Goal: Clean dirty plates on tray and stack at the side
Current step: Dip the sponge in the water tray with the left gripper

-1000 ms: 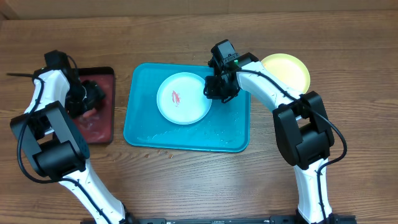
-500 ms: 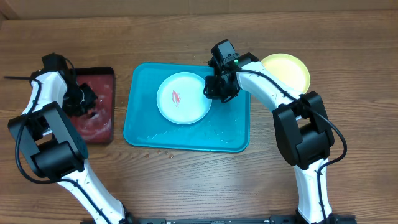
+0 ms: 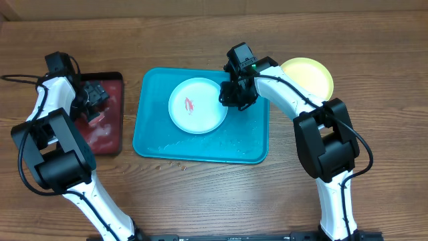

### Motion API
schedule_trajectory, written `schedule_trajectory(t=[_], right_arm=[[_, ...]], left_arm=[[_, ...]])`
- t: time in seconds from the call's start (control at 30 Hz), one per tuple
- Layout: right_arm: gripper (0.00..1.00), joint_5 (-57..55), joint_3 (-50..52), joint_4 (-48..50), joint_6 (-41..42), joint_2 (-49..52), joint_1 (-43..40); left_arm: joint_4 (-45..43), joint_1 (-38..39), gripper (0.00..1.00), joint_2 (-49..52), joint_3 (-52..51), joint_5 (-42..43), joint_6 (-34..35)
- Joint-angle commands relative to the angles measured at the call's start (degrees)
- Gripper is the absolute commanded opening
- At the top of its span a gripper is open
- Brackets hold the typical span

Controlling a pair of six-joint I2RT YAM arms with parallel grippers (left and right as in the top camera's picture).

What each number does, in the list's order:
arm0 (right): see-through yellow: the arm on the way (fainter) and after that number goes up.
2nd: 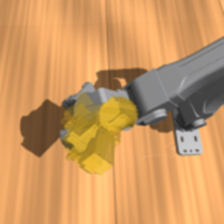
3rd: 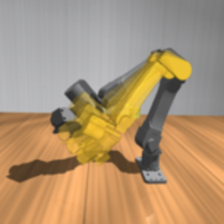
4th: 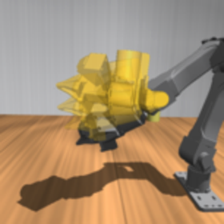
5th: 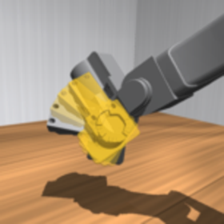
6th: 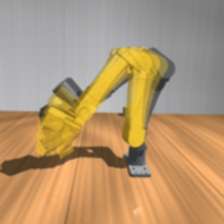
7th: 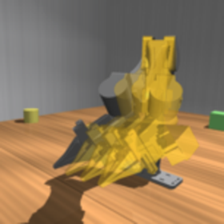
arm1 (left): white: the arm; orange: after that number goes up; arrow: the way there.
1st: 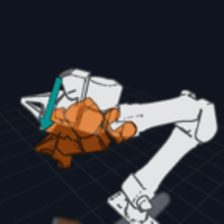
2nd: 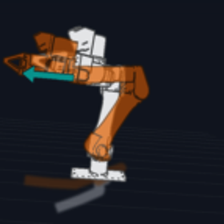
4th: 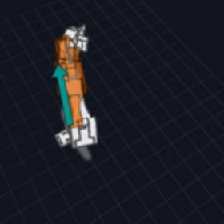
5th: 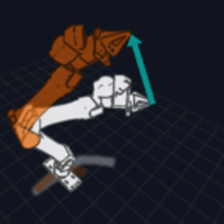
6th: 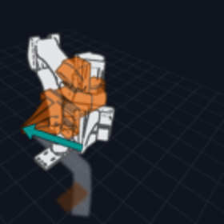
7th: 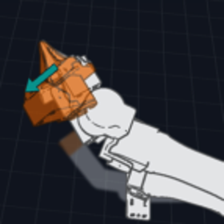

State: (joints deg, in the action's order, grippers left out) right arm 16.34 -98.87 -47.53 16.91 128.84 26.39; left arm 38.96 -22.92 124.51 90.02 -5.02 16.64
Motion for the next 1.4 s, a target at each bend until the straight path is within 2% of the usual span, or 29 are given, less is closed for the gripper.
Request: schedule_trajectory(t=[0.0,0.03,0.07,0.1,0.2,0.23,0.27,0.3,0.33,0.53,0.57,0.63,0.67,0.7,0.73,0.77,0.87,0.9,0.93,0.97,1.0,1.17,1.2,1.27,1.3,1.33,1.37], right_arm=[[0.04,0.9,0.3,0.5,0.3,-0.8,0.2],[0.04,0.9,0.3,0.5,0.3,-0.8,0.2],[0.04,0.9,0.3,0.5,0.3,-0.8,0.2],[0.04,0.9,0.3,0.5,0.3,-0.8,0.2],[0.04,0.9,0.3,0.5,0.3,-0.8,0.2],[0.04,0.9,0.3,0.5,0.3,-0.8,0.2],[0.04,0.9,0.3,0.5,0.3,-0.8,0.2],[0.04,0.9,0.3,0.5,0.3,-0.8,0.2],[0.04,0.9,0.3,0.5,0.3,-0.8,0.2],[0.04,0.9,0.3,0.6,0.3,-0.8,0.2],[0.04,0.9,0.3,0.6,0.3,-0.8,0.2],[0.04,0.9,0.3,0.6,0.3,-0.8,0.2],[0.04,0.9,0.3,0.6,0.3,-0.8,0.2],[0.04,0.9,0.3,0.6,0.3,-0.8,0.2],[0.04,0.9,0.3,0.6,0.3,-0.8,0.2],[0.04,0.9,0.3,0.6,0.3,-0.8,0.2],[0.04,0.9,0.3,0.6,0.3,-0.8,0.2],[0.04,0.9,0.3,0.6,0.3,-0.8,0.2],[0.04,0.9,0.3,0.6,0.3,-0.8,0.2],[0.04,0.9,0.3,0.6,0.3,-0.8,0.2],[0.04,0.9,0.3,0.6,0.3,-0.8,0.2],[0.04,0.9,0.3,0.6,0.3,-0.8,0.2],[0.04,0.9,0.3,0.6,0.3,-0.8,0.2],[0.04,0.9,0.3,0.6,0.3,-0.8,0.2],[0.04,0.9,0.3,0.6,0.3,-0.8,0.2],[0.04,0.9,0.3,0.6,0.3,-0.8,0.2],[0.04,0.9,0.3,0.6,0.3,-0.8,0.2]], left_arm=[[-1.4,-0.3,0.63,1.5,-0.6,-1.6,0.0],[-1.6,-0.3,0.37,1.5,-0.6,-1.6,0.0],[-1.6,-0.3,0.18,1.5,-0.6,-1.6,0.1],[-1.6,-0.3,0.04,1.5,-0.6,-1.6,0.1],[-1.3,-0.3,0.04,1.5,-0.6,-1.6,0.1],[-0.7,-0.3,0.17,1.5,-0.6,-1.5,0.1],[-0.1,-0.3,0.48,1.5,-0.6,-1.3,0.1],[0.5,-0.3,0.92,1.5,-0.6,-1.3,0.1],[2.1,-0.3,1.0,1.5,-0.6,-1.2,0.1],[8.8,-0.3,1.0,1.5,-0.6,0.4,0.1],[9.4,-0.3,0.95,1.5,-0.6,0.6,0.1],[10.1,-0.3,0.69,1.5,-0.6,0.6,0.1],[10.3,-0.3,0.53,1.5,-0.6,0.6,0.1],[10.3,-0.3,0.31,1.5,-0.6,0.6,0.1],[10.5,-0.3,0.12,1.5,-0.6,0.6,0.2],[10.7,-0.3,0.04,1.5,-0.6,0.6,0.3],[11.3,-0.3,0.04,1.5,-0.6,0.8,0.4],[11.4,-0.3,0.14,1.5,-0.6,0.8,0.3],[11.5,-0.3,0.48,1.5,-0.6,0.8,0.3],[11.6,-0.3,0.96,1.5,-0.6,0.8,0.3],[11.9,-0.3,1.0,1.5,-0.6,0.8,0.3],[13.8,-0.3,1.0,1.5,-0.6,1.6,0.3],[14.3,-0.3,0.95,1.5,-0.6,2.0,0.3],[14.7,-0.3,0.77,1.5,-0.6,2.1,0.3],[14.8,-0.3,0.62,1.5,-0.6,2.1,0.3],[14.8,-0.3,0.42,1.5,-0.6,2.1,0.3],[14.8,-0.3,0.28,1.5,-0.6,2.1,0.3]])
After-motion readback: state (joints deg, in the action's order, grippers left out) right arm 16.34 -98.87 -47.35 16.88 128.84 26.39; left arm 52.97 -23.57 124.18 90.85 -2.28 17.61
